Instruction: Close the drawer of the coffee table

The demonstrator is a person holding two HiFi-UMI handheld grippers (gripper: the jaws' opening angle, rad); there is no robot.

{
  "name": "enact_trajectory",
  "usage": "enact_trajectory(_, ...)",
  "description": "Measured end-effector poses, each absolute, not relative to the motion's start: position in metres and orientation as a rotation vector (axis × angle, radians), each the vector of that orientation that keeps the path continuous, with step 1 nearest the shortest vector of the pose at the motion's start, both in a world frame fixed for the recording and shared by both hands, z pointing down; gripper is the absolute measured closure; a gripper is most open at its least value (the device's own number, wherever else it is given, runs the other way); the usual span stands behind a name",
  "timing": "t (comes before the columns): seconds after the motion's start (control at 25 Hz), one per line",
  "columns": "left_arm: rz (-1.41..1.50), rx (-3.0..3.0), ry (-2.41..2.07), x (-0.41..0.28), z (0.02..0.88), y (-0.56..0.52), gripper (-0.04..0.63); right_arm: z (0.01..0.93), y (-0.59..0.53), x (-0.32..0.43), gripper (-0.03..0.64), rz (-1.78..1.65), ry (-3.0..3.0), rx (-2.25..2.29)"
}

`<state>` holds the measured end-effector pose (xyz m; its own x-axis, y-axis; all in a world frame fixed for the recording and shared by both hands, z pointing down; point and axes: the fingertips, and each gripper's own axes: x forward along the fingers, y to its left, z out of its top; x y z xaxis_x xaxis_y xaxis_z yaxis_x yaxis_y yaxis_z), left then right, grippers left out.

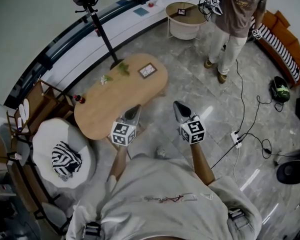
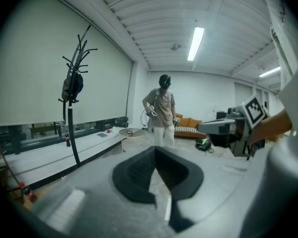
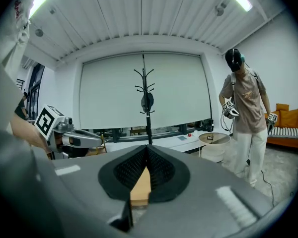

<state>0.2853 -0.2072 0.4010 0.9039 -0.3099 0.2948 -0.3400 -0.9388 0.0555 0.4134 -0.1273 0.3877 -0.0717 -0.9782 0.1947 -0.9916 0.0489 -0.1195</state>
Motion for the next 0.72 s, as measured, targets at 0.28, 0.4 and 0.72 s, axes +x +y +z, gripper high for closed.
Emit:
enact_trajectory(0.28,0.453,2.937,-0.499,0.285,0.411,-0.218,0.597,0.397,-0.131,0.429,0.612,0.383,-2.182,2.142)
enact_trajectory(0.4,0.446,2.934,-0.490,0.284,0.413,-0.221,0.597,0.400,-0.132,0.426,0.613,0.391,-2.172,2.142)
enact_trajectory(0.72,0.416,2.911,-0.575,0.249,0.410,-0.236,0.597,0.396,-0.158,0.394,0.612,0.380,-2.224,2.046)
